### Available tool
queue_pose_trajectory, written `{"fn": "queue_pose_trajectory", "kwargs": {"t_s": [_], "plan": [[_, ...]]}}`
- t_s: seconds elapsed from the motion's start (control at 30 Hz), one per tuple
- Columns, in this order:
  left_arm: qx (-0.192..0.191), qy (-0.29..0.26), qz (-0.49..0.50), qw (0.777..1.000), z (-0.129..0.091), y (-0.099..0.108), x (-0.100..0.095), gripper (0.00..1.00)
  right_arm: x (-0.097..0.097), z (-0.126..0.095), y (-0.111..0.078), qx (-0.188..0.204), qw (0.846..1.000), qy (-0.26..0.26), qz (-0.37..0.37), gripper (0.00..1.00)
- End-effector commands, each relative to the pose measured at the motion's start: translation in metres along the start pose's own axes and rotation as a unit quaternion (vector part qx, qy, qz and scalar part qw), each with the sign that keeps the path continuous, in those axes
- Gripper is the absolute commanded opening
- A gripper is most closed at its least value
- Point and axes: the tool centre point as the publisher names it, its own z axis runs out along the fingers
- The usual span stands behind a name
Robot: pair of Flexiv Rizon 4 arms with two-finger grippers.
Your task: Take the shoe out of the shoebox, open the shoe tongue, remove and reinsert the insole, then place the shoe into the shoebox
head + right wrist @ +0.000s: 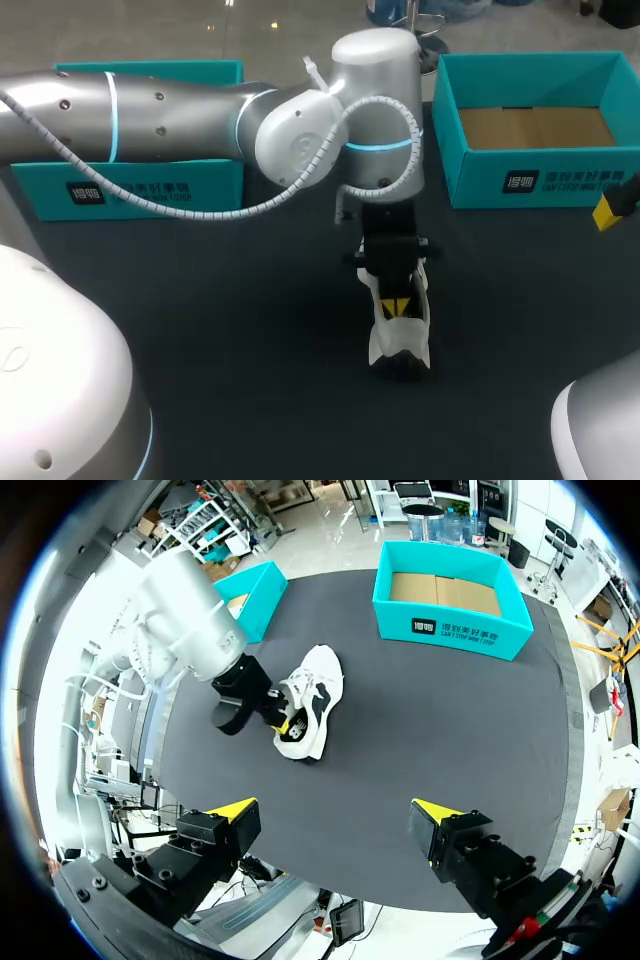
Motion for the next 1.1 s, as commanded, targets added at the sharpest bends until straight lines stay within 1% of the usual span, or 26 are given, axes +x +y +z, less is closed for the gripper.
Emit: {"fn": "queue_pose_trajectory", "kwargs": {"t_s": [0.03, 0.17, 0.37, 0.5, 0.63, 0.7, 0.77, 0.93, 1.03, 1.1], "plan": [[-0.003, 0.004, 0.002, 1.0, 0.006, -0.003, 0.005, 0.0, 0.001, -0.001, 0.003, 0.004, 1.0, -0.001, 0.001, 1.0], [-0.004, 0.017, -0.001, 1.0, 0.024, 0.002, 0.005, 0.0, 0.001, -0.001, 0.003, 0.004, 1.0, -0.001, 0.001, 1.0], [0.006, 0.016, -0.01, 1.0, 0.05, 0.012, -0.001, 0.0, 0.001, -0.001, 0.003, 0.004, 1.0, -0.001, 0.001, 1.0], [0.003, 0.027, -0.008, 1.0, 0.067, 0.012, -0.004, 0.0, 0.001, -0.001, 0.003, 0.004, 1.0, -0.001, 0.001, 1.0], [0.003, 0.042, -0.008, 0.999, 0.084, 0.011, -0.002, 0.0, 0.001, -0.001, 0.003, 0.004, 1.0, -0.001, 0.001, 1.0], [-0.009, 0.047, -0.008, 0.999, 0.084, 0.01, -0.001, 0.0, 0.001, -0.001, 0.003, 0.004, 1.0, -0.001, 0.001, 1.0], [-0.015, 0.041, -0.007, 0.999, 0.075, 0.01, 0.0, 0.0, 0.001, -0.001, 0.003, 0.004, 1.0, -0.001, 0.001, 1.0], [-0.056, 0.034, 0.003, 0.998, 0.044, 0.006, 0.003, 0.0, 0.001, -0.001, 0.003, 0.004, 1.0, -0.001, 0.001, 1.0], [-0.078, 0.033, 0.008, 0.996, 0.032, 0.003, 0.004, 0.0, 0.001, -0.001, 0.003, 0.004, 1.0, -0.001, 0.001, 1.0], [-0.089, 0.036, 0.011, 0.995, 0.03, 0.002, 0.005, 0.0, 0.001, -0.001, 0.003, 0.004, 1.0, -0.001, 0.001, 1.0]]}}
